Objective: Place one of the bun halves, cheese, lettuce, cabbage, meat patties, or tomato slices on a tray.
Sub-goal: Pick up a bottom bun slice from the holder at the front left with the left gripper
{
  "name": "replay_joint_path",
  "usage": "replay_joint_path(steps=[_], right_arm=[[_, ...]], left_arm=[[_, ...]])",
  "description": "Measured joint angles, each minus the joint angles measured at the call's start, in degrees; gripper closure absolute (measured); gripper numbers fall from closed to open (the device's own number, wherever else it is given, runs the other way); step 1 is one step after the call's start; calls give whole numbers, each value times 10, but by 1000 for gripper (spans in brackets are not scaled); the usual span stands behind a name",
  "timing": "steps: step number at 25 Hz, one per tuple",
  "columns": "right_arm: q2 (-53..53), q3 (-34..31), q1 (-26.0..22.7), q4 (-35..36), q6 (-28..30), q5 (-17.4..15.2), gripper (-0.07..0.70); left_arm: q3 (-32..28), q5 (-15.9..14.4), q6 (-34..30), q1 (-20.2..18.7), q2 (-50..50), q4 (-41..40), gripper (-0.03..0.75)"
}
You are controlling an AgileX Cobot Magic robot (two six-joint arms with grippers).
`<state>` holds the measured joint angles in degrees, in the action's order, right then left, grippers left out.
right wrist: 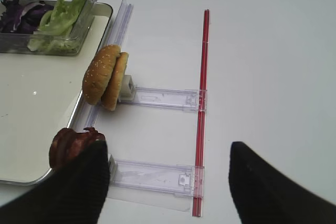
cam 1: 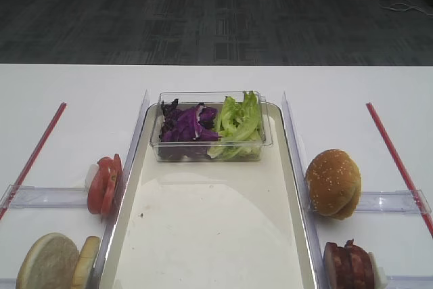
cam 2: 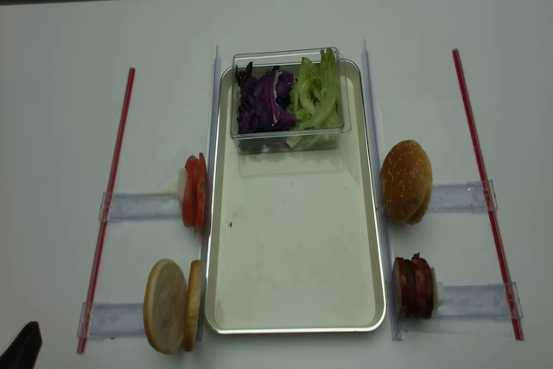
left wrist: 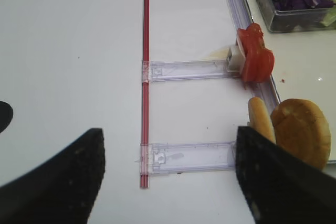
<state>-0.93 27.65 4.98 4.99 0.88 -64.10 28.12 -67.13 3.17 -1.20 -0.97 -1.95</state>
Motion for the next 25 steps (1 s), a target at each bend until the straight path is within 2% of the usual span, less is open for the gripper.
replay_joint_path(steps=[16,18,22,25], right_arm=[[0,0,0,0,0,0,140],[0,0,0,0,0,0,140],[0,0,0,0,0,0,140],[0,0,0,0,0,0,140]], left_arm=[[1,-1,-1,0,0,24,193],[10,-8,-1,0,0,25,193],[17,-50,9,0,0,25,193],[21,-58,10,0,6,25,193]])
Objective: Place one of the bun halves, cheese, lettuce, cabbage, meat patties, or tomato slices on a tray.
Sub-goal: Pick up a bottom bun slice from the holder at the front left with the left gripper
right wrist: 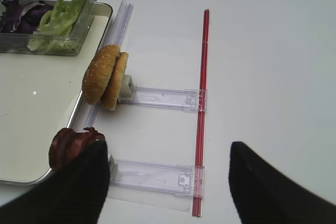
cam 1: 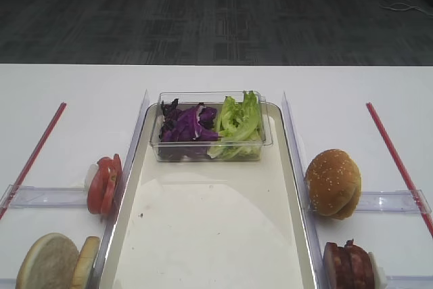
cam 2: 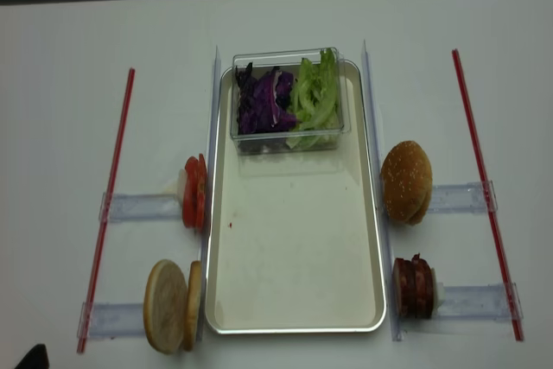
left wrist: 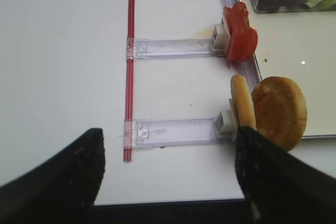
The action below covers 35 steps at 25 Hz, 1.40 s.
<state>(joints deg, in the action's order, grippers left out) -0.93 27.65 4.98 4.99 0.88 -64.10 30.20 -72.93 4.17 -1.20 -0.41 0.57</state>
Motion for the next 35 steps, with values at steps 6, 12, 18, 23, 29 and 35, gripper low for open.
replay_joint_path(steps=[6,12,18,23,29,35], right_arm=[[0,0,0,0,0,0,140],[0,0,0,0,-4,0,140],[0,0,0,-1,-9,0,140],[0,0,0,-1,-9,0,140],[0,0,0,-1,-9,0,140],[0,0,0,-2,-9,0,140]], left_arm=[[1,-2,1,0,42,0,193],[1,-2,1,0,93,0,193],[1,-2,15,0,126,0,193],[1,0,15,0,148,0,193],[18,2,15,0,186,0,193],[36,4,15,0,235,0,193]])
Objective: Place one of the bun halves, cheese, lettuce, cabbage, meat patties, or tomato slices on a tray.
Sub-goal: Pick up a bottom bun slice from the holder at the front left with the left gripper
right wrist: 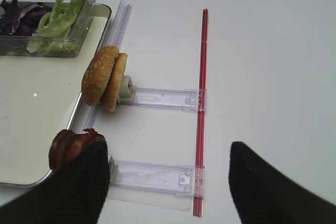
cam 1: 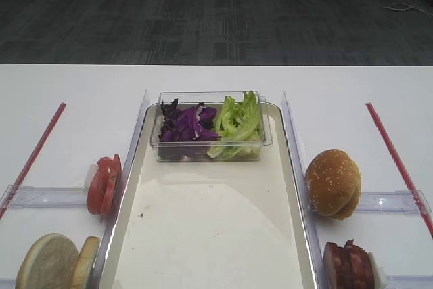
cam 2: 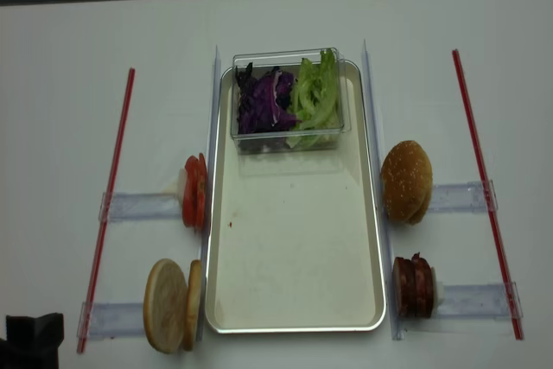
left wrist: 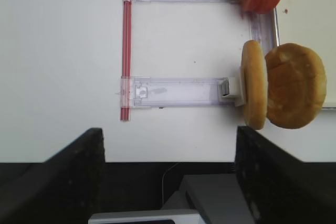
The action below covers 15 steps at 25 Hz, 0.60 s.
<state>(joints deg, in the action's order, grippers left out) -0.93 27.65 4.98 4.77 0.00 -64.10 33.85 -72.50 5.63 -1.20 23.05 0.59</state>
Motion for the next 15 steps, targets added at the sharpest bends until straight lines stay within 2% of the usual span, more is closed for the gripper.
replay_joint_path(steps=[15], right_arm=[[0,0,0,0,0,0,140]], left_arm=[[19,4,-8,0,97,23,193]])
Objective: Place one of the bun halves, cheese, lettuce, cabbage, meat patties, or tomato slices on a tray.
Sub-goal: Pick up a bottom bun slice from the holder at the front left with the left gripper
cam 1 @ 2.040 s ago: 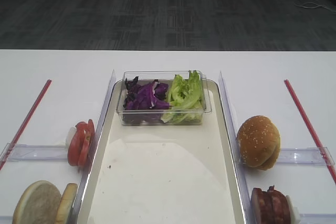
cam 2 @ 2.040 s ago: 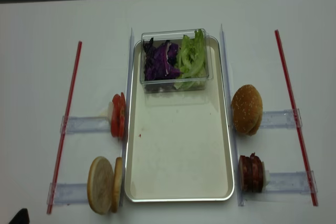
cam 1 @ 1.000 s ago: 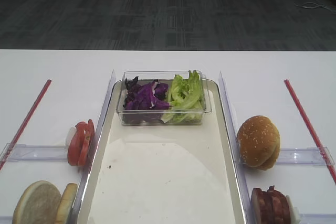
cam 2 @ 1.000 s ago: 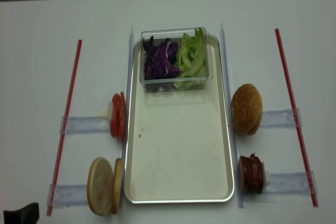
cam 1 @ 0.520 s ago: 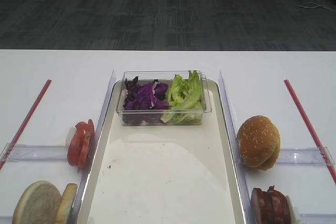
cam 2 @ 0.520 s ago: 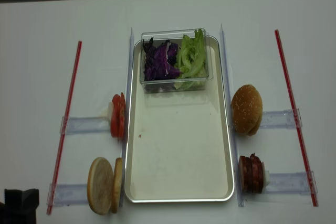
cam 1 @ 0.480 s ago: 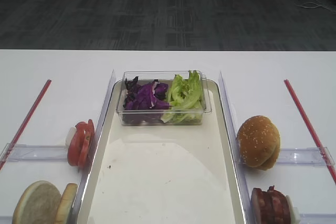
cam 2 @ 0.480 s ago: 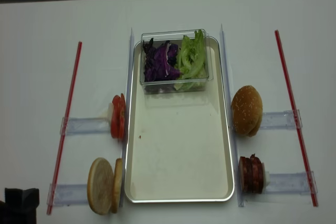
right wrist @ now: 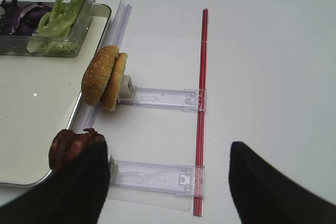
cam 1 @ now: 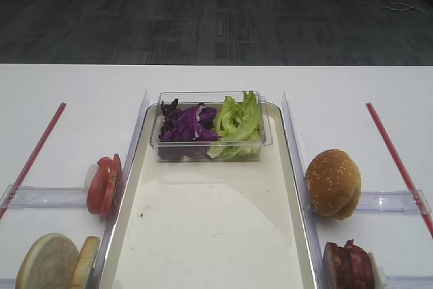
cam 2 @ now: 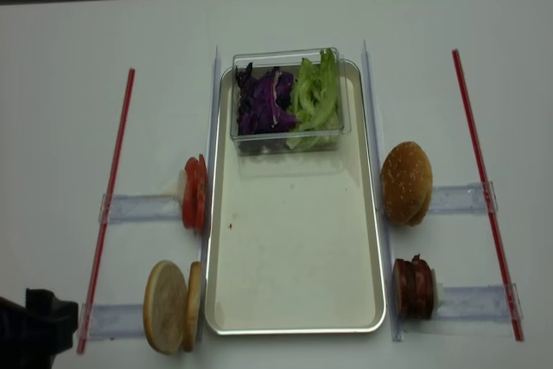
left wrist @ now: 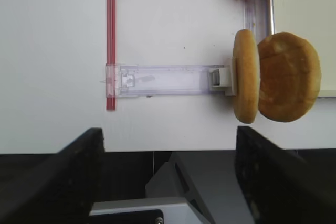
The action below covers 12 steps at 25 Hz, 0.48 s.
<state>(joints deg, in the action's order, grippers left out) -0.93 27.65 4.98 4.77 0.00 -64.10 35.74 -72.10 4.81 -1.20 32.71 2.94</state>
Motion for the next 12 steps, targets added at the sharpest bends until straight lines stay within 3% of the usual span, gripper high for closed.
replay_joint_path(steps=[12], right_arm=[[0,0,0,0,0,0,140]], left_arm=[[13,4,-4,0,69,7,211]])
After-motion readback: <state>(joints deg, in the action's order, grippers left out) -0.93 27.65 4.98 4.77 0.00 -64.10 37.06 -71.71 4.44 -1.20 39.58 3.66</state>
